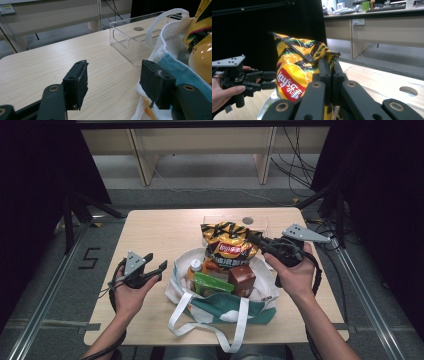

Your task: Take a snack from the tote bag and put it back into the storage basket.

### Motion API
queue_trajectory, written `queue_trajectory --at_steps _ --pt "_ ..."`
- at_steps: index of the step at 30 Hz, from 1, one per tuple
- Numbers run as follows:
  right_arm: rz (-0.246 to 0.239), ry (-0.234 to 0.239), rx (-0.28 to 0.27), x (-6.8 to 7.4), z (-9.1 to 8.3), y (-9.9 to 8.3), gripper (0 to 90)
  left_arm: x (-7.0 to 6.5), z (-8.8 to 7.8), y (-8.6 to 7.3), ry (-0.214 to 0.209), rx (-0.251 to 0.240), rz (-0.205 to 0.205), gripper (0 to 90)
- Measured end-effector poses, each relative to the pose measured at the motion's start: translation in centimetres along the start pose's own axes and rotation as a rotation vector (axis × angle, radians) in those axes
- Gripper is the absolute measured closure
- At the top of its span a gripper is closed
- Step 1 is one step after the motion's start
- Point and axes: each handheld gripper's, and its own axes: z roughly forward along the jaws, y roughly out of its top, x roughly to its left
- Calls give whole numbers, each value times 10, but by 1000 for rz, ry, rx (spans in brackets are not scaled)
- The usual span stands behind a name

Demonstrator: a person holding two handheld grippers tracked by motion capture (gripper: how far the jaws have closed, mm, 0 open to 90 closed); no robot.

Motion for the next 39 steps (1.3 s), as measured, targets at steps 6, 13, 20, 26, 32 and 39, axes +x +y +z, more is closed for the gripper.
queue_trajectory --at_steps 6,13,20,26,32,39 --pt "8 9 -32 2 -4 9 900 -1 1 0 -5 1 1 386" --pt "-3 0 -48 0 -8 17 900 -1 2 0 -3 1 1 386" --pt "-2 -12 -69 0 -15 24 900 -1 2 0 -3 0 0 386" --pt "-10 -33 -72 -2 -18 28 900 -1 2 0 -2 0 -2 386" --pt "-22 -42 -94 -4 -22 32 900 -1 1 0 1 -2 -4 386" --pt "-36 -61 -104 -6 -27 39 900 -1 2 0 0 -4 -6 386"
